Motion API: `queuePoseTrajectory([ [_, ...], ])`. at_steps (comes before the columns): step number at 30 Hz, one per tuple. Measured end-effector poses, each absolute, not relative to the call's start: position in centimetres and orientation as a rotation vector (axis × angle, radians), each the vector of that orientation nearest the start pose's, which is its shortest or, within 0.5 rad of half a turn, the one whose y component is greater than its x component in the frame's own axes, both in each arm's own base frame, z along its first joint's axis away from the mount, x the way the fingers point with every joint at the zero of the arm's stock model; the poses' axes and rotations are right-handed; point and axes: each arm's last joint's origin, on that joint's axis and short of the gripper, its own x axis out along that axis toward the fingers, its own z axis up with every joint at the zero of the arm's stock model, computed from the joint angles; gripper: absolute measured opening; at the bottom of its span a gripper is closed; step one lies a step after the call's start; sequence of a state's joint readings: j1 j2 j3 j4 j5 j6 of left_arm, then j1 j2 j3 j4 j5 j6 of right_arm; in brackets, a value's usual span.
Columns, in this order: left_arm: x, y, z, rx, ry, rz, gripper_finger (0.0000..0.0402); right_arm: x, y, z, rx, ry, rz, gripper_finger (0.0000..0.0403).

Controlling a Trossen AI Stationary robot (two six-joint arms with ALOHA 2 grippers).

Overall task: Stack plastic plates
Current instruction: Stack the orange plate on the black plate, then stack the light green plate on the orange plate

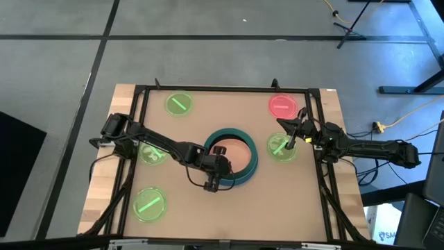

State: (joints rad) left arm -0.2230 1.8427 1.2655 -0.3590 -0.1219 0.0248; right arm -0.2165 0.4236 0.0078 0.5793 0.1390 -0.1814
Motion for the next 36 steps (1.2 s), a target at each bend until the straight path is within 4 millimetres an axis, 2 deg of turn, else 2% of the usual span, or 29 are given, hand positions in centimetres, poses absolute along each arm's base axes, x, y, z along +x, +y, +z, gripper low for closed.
queuePoseTrajectory([
  [4, 37.8, -8.1, 19.7, 0.161, 0.922, -0.092, 0.0029, 11.9, -3.0, 18.3, -0.185, -0.130, -0.368, 0.0003],
  [10, 37.8, -8.0, 19.7, 0.134, 0.922, -0.077, 0.0090, 11.9, -3.0, 18.3, -0.185, -0.125, -0.368, 0.0003],
  [16, 37.2, -7.9, 21.0, 0.105, 0.904, -0.067, 0.0136, 11.9, -3.0, 18.3, -0.192, -0.127, -0.369, 0.0003],
  [22, 35.8, -7.6, 24.0, 0.029, 0.865, -0.039, 0.0140, 11.9, -3.0, 18.3, -0.192, -0.125, -0.369, 0.0003],
  [28, 33.0, -7.7, 26.7, -0.065, 0.887, 0.035, 0.0140, 11.9, -3.0, 18.3, -0.183, -0.126, -0.368, 0.0003],
  [32, 31.1, -8.0, 27.7, -0.168, 0.947, 0.089, 0.0138, 11.9, -3.0, 18.3, -0.166, -0.127, -0.366, 0.0003],
  [36, 29.5, -8.7, 27.4, -0.267, 1.065, 0.177, 0.0137, 11.9, -3.0, 18.3, -0.166, -0.128, -0.366, 0.0003],
])
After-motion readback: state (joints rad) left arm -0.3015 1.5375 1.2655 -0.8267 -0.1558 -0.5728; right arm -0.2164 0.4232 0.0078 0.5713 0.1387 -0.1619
